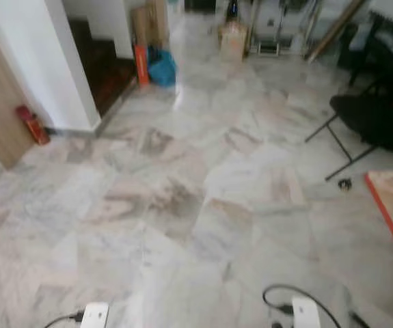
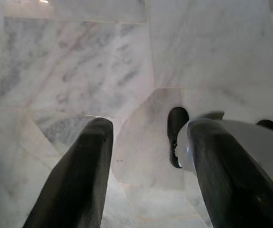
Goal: Hang hanger
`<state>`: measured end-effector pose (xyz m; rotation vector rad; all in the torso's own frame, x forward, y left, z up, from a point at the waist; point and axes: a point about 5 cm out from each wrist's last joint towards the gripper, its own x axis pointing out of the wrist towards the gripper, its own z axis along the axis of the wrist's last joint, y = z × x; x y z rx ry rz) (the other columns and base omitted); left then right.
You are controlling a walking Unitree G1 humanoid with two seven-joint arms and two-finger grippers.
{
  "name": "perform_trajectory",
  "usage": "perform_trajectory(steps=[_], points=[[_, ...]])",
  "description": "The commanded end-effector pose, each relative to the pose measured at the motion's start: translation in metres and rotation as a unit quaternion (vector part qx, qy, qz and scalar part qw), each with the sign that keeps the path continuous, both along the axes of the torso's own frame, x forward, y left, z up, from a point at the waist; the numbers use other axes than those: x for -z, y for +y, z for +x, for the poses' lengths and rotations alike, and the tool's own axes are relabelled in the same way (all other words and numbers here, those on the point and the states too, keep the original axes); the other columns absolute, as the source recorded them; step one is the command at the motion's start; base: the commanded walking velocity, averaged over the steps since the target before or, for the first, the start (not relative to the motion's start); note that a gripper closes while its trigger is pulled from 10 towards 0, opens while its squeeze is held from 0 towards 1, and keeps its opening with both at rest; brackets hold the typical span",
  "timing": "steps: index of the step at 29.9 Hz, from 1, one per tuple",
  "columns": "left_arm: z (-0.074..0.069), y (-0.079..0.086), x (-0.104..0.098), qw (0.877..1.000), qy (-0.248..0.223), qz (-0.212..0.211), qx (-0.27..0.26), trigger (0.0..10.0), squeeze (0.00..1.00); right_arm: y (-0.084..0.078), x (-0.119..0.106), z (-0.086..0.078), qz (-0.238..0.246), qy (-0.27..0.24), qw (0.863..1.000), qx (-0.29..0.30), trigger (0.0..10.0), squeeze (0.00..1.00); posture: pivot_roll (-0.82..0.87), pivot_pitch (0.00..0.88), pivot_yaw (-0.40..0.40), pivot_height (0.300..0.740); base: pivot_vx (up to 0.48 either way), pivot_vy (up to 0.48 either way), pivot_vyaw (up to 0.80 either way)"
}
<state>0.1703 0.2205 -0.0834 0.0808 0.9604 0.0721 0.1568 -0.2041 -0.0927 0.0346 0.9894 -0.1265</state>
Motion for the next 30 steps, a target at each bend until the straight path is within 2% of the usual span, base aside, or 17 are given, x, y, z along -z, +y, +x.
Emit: perform_trajectory(steps=[1,30], points=[[0.0252,-0.0131,-0.0093,0.99,0.021,-0.003,0.139,10.0,0.0,0.018,0.0056,-0.0123,0.117,-0.031,0.986,0.118,10.0,0.0,-0.09,0.074,0.064,0.74,-0.304,0.0,0.0],[0.0255,-0.0136,-0.0094,0.99,0.02,-0.005,0.139,10.0,0.0,0.0166,0.0064,-0.0146,0.115,-0.027,0.986,0.118,10.0,0.0,-0.09,0.073,0.062,0.74,-0.286,0.0,0.0]])
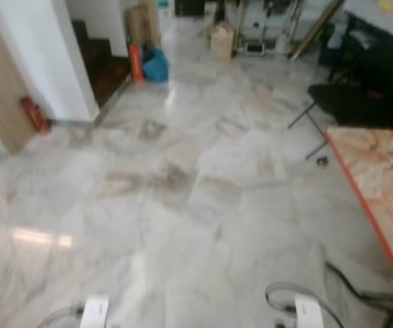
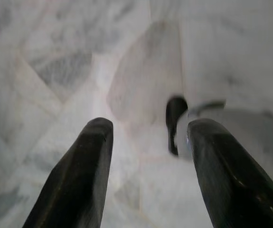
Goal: Hang hanger
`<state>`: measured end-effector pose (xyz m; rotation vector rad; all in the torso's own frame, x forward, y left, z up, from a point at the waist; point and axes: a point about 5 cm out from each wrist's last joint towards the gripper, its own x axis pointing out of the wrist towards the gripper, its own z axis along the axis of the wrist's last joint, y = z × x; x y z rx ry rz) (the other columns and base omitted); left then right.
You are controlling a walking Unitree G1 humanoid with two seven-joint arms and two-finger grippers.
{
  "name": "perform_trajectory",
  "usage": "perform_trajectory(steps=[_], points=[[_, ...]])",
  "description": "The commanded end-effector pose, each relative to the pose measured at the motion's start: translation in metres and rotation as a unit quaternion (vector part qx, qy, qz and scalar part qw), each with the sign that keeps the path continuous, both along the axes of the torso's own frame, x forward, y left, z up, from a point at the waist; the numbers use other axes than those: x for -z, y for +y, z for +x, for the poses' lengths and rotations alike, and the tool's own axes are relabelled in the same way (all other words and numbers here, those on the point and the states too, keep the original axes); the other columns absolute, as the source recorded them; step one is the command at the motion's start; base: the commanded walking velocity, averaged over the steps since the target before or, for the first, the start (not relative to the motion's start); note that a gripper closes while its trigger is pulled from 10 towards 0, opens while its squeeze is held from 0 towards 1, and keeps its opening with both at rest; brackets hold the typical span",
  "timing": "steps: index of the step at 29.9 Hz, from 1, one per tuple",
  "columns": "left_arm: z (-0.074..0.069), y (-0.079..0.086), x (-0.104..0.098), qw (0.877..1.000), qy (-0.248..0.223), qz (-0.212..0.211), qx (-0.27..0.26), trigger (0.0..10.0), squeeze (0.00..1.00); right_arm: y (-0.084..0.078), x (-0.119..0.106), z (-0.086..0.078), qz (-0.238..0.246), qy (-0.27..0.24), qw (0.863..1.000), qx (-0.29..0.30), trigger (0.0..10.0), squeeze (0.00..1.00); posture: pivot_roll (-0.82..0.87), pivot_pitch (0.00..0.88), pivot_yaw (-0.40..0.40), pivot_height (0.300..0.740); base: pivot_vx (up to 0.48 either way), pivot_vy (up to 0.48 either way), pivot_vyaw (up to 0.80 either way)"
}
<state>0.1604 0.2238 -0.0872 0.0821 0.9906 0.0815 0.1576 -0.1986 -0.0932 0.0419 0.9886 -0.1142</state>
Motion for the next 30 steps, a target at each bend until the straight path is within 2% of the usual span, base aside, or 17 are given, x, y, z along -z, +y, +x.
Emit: perform_trajectory(steps=[1,30], points=[[0.0354,-0.0168,-0.0132,0.99,0.005,-0.009,0.143,10.0,0.0,0.0111,0.0059,-0.0154,0.11,-0.025,0.986,0.121,10.0,0.0,-0.09,0.073,0.062,0.74,-0.281,0.0,0.0],[0.0355,-0.0174,-0.0131,0.99,0.005,-0.011,0.143,10.0,0.0,0.0123,0.006,-0.0156,0.111,-0.026,0.986,0.121,10.0,0.0,-0.1,0.081,0.063,0.74,-0.279,0.0,0.0]])
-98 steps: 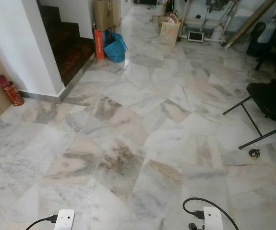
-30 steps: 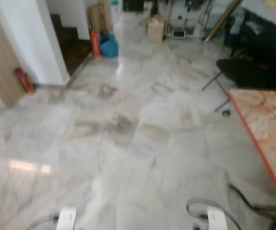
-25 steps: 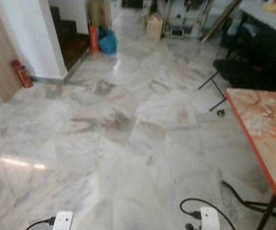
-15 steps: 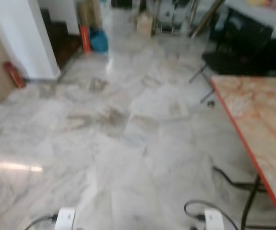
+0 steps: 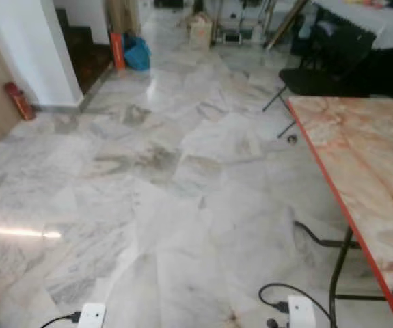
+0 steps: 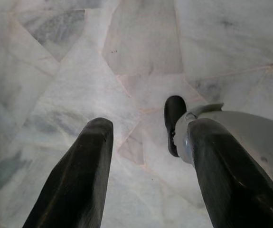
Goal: Hang hanger
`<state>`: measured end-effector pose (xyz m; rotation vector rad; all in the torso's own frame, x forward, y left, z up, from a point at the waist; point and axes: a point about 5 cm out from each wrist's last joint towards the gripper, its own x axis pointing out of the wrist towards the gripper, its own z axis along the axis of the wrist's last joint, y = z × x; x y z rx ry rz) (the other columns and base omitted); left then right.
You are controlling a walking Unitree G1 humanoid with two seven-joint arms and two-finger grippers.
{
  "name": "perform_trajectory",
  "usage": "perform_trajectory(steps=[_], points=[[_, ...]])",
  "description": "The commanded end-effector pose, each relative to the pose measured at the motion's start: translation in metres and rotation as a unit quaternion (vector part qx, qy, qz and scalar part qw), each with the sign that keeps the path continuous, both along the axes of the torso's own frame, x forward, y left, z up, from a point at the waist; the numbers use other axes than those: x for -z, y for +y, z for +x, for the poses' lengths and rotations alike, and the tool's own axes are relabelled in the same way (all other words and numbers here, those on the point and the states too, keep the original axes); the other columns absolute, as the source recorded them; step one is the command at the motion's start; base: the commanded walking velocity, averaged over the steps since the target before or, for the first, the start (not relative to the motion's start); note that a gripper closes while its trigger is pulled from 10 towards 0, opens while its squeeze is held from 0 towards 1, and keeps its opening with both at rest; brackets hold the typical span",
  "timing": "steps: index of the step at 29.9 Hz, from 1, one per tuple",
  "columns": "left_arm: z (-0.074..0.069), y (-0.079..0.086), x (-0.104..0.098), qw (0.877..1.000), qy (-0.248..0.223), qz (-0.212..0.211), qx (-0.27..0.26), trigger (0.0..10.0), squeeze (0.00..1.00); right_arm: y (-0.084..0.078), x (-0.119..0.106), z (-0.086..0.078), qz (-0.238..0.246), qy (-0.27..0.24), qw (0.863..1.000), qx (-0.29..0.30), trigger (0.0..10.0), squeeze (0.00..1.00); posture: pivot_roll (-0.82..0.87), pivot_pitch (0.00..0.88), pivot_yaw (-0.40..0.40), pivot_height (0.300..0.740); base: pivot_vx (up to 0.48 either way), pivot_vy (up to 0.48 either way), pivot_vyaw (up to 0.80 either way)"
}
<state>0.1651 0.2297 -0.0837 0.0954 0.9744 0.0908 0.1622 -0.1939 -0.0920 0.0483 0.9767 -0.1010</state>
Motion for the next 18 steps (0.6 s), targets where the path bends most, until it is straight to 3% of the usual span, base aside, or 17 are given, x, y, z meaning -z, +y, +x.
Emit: perform_trajectory(steps=[1,18], points=[[0.0308,-0.0233,-0.0097,0.989,0.014,-0.017,0.144,10.0,0.0,0.0075,0.0073,-0.0202,0.107,-0.018,0.986,0.124,10.0,0.0,-0.1,0.081,0.063,0.74,-0.277,0.0,0.0],[0.03,-0.0236,-0.0093,0.989,0.014,-0.018,0.146,10.0,0.0,0.0095,0.0071,-0.0197,0.108,-0.021,0.987,0.121,10.0,0.0,-0.1,0.062,0.063,0.74,-0.276,0.0,0.0]])
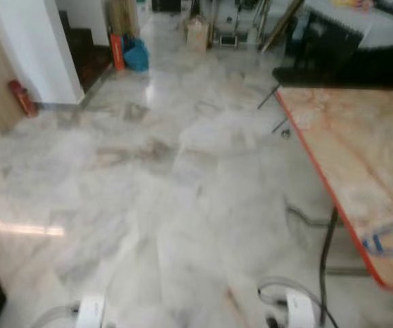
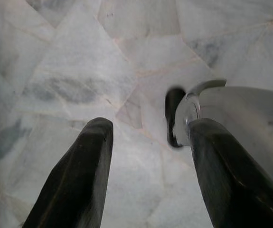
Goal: Hang hanger
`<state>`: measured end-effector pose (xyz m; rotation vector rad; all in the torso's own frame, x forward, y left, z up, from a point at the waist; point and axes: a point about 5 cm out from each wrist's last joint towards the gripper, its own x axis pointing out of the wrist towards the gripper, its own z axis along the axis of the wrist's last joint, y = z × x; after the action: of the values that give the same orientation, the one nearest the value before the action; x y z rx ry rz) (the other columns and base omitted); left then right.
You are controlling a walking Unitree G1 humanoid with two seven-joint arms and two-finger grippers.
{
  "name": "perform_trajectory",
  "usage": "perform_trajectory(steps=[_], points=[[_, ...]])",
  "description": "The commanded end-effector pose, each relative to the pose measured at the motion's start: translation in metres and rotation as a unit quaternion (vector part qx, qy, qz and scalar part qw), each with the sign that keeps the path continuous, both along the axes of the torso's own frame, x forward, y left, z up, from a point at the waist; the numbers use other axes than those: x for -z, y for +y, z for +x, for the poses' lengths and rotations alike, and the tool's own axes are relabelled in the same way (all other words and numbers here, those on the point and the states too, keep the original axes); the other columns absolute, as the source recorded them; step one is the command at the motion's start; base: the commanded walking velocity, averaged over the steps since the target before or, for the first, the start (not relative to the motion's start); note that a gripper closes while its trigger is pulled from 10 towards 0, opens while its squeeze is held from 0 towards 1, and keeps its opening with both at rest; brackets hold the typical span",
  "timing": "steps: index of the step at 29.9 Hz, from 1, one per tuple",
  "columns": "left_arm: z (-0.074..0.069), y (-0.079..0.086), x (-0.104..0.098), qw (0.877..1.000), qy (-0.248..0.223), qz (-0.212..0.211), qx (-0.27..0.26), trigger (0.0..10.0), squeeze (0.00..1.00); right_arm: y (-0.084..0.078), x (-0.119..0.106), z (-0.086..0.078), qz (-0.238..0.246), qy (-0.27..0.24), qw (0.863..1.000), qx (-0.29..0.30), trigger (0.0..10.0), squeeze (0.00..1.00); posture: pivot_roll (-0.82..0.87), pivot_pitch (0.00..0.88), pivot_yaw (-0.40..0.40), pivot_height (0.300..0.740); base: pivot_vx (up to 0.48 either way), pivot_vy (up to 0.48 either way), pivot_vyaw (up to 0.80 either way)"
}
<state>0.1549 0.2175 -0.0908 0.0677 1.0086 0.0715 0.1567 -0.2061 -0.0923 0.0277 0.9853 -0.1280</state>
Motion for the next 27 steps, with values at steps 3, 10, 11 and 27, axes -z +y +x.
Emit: perform_trajectory(steps=[3,10,11,27], points=[[0.04,-0.0114,-0.0163,0.989,-0.004,-0.003,0.146,10.0,0.0,0.0218,0.0068,-0.0141,0.121,-0.028,0.986,0.114,10.0,0.0,-0.1,0.054,0.063,0.74,-0.274,0.0,0.0],[0.04,-0.012,-0.0164,0.989,-0.008,-0.004,0.15,10.0,0.0,0.0223,0.0064,-0.0129,0.122,-0.03,0.986,0.111,10.0,0.0,-0.1,0.037,0.064,0.74,-0.231,0.0,0.0],[0.04,-0.012,-0.0164,0.989,-0.008,-0.004,0.15,10.0,0.0,0.0223,0.0064,-0.0129,0.122,-0.03,0.986,0.111,10.0,0.0,-0.1,0.037,0.064,0.74,0.0,0.0,0.0],[0.0408,-0.0127,-0.0166,0.989,-0.007,-0.005,0.148,10.0,0.0,0.0214,0.0066,-0.0133,0.12,-0.028,0.986,0.114,10.0,0.0,-0.1,0.061,0.059,0.74,0.0,0.0,0.0]])
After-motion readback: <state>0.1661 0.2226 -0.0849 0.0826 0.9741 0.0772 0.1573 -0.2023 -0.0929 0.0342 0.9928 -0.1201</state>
